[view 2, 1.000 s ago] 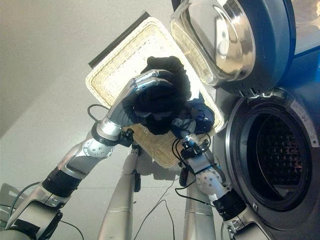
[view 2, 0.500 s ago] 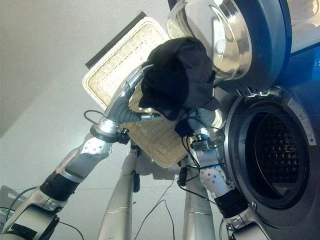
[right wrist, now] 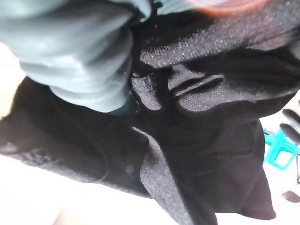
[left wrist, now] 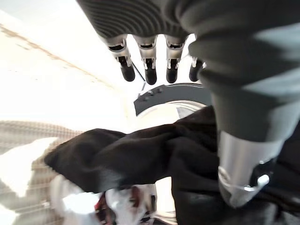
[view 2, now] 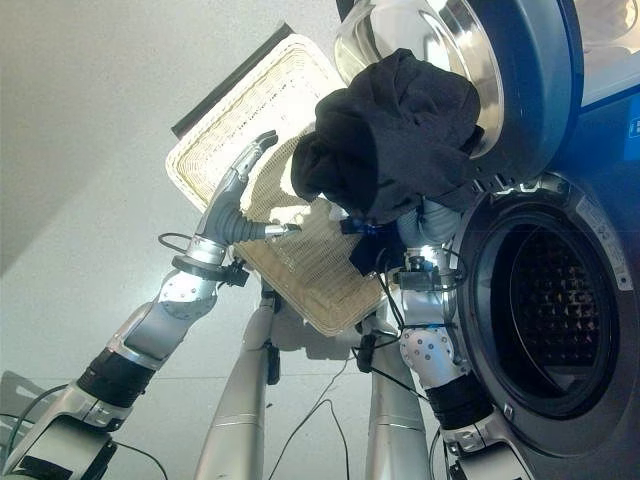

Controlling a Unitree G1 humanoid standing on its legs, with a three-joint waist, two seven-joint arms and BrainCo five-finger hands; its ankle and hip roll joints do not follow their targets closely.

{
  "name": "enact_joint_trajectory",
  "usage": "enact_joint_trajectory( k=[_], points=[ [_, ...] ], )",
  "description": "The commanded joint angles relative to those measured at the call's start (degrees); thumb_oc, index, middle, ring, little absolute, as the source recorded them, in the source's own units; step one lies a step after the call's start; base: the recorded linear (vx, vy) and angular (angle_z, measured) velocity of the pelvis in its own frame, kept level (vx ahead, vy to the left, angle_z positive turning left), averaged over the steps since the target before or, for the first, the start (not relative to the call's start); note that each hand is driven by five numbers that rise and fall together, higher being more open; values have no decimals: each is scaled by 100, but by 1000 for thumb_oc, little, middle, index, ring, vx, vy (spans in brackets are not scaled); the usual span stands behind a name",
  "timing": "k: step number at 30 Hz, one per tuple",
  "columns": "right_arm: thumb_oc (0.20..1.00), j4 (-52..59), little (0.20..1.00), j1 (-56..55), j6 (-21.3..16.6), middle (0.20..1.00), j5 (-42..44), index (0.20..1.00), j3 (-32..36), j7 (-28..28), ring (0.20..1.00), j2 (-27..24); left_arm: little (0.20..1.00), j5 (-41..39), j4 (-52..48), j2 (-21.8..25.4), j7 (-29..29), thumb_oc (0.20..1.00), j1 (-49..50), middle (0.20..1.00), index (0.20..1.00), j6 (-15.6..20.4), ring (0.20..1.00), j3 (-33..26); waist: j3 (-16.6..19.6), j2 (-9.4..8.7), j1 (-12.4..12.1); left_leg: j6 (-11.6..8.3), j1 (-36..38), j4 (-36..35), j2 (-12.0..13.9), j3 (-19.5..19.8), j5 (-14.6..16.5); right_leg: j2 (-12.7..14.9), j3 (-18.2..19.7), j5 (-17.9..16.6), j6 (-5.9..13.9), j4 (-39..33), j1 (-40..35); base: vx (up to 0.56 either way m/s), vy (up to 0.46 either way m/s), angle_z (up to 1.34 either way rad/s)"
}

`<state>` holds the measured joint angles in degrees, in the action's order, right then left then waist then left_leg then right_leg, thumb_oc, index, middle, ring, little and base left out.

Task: Put the clothes into the washing machine.

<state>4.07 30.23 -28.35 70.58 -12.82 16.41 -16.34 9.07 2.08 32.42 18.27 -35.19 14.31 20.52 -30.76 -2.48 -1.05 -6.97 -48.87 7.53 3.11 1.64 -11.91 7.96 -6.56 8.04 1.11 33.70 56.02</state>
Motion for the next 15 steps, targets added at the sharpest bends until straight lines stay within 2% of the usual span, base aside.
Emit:
enact_joint_trajectory(
  k=[1,6,12,15],
  points=[
    [200,758,200,105,101,200,408,200,310,849,200,15,1000,-369,-78,-270,59,1000,-112,1000,1000,260,1000,-314,97,200,141,130,20,420,-365,-240,598,-180,-262,-1622,804,-2004,-565,0,0,0],
    [200,558,200,48,479,200,737,200,330,1240,200,31,1000,-347,91,-287,355,1000,-99,1000,1000,351,1000,-341,97,176,152,123,53,377,-358,-241,584,-172,-272,-1654,811,-2044,-590,0,0,0],
    [200,11,200,-36,709,200,781,200,408,1034,200,-86,1000,-392,462,-297,918,1000,-92,1000,1000,579,1000,-399,97,141,168,93,84,361,-340,-257,576,-161,-271,-1685,820,-2090,-629,-12,0,-2],
    [200,-352,200,-129,736,200,1215,200,509,1033,200,-159,1000,-455,618,-278,1058,1000,-91,1000,1000,648,1000,-418,97,122,188,73,112,331,-324,-279,571,-171,-263,-1697,823,-2120,-654,0,0,0]
  ],
)
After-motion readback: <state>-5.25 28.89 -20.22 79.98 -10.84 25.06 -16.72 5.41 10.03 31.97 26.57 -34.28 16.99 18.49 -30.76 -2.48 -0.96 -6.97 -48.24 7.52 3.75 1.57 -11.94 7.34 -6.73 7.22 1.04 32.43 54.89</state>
